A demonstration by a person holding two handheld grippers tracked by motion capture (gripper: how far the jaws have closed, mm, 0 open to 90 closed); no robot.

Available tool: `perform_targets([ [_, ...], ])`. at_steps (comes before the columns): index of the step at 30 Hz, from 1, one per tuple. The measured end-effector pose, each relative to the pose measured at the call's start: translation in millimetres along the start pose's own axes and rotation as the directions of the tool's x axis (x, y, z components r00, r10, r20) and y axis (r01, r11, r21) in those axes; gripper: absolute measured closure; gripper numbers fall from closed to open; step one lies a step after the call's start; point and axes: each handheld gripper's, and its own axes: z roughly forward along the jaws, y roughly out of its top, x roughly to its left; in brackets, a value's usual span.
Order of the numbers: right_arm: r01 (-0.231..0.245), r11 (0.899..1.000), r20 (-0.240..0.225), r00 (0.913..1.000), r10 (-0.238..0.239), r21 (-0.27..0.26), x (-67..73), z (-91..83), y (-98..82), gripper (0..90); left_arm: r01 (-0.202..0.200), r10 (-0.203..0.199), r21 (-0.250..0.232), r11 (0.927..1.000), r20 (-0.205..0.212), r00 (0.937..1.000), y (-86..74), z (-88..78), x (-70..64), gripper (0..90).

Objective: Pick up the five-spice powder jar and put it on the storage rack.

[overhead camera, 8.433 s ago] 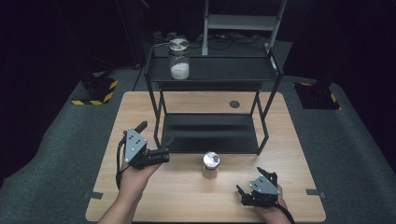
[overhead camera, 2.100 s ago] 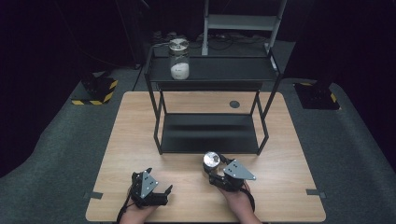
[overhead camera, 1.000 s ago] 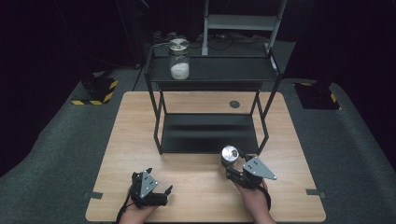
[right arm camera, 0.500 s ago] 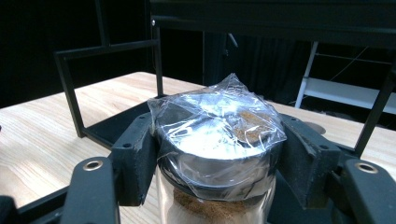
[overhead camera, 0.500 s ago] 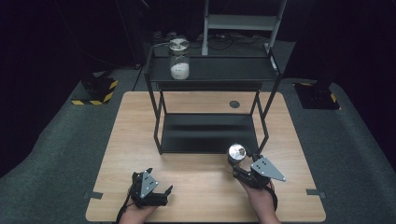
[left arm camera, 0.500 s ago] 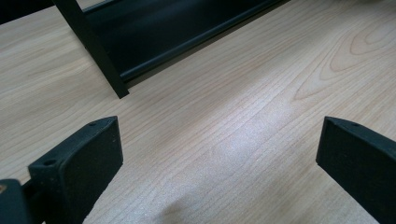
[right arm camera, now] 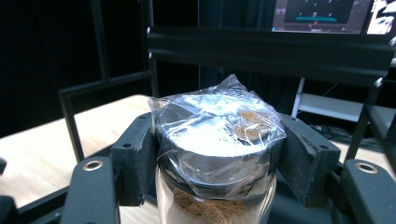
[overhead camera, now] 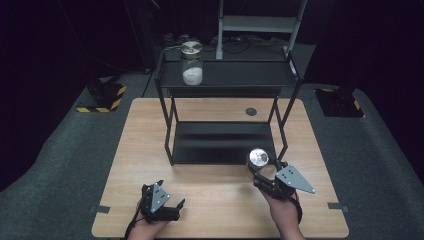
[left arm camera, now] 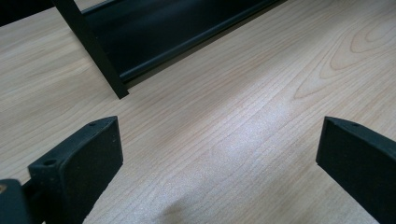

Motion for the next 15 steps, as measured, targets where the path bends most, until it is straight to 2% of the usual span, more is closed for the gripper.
perform_targets([
  [5,-0.008,1.0,0.002,1.0,0.008,-0.018,-6.4,0.2,12.1,34.0,0.003,-0.003,-0.001,1.0,0.003,1.0,-0.2,-0.1,0.8,0.9],
  [15,0.024,0.998,0.006,0.9997,-0.024,-0.062,-12.3,0.1,41.1,34.0,0.0,0.0,-0.002,1.0,0.003,1.0,-0.3,-0.2,0.8,0.9],
])
